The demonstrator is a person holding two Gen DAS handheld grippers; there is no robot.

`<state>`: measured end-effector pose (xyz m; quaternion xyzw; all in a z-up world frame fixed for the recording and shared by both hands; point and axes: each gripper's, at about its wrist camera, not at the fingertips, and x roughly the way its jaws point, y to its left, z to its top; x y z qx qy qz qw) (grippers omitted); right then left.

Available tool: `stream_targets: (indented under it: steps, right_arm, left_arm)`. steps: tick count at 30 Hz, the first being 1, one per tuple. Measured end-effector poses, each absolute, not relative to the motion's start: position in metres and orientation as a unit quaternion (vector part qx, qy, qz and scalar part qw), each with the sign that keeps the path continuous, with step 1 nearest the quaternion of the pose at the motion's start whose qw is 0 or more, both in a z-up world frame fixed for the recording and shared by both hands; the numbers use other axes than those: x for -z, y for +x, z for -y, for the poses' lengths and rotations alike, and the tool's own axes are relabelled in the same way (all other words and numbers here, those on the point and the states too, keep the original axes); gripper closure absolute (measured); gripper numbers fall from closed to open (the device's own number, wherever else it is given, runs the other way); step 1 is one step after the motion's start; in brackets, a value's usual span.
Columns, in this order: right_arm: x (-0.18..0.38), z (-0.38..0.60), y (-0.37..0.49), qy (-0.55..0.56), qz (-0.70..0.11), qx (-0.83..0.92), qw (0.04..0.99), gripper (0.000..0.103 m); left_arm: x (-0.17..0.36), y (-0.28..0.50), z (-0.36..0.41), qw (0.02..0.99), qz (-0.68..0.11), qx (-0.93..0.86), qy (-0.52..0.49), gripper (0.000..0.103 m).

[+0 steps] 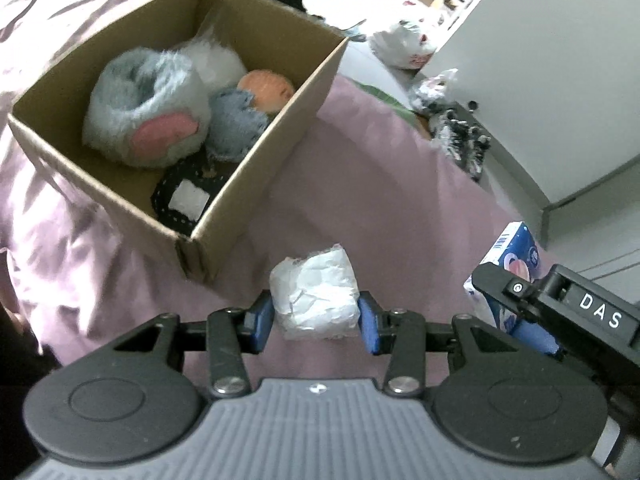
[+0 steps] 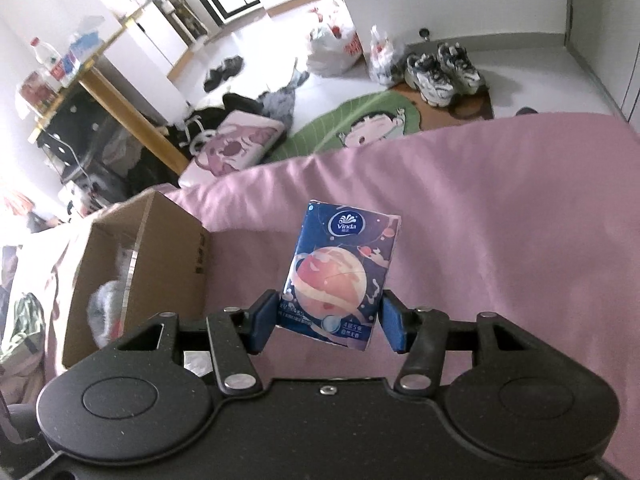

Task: Organize soft objects
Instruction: 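Close the left tool on the white tissue while the right tool grips the tissue pack, then carry the tissue with the left tool and tissue pack with the right tool into the box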

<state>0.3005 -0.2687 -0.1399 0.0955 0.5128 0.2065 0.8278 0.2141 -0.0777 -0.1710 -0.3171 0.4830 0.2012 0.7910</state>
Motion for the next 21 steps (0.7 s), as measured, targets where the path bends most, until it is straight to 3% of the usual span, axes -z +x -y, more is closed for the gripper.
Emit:
stream_targets:
  steps: [21]
  right_arm:
    - [0.088,0.266,0.264,0.085,-0.463,-0.241,0.849,0.050]
  left_arm:
    - [0.100,0.213,0.056,0.833,-0.479,-0.146,-0.234,0.060]
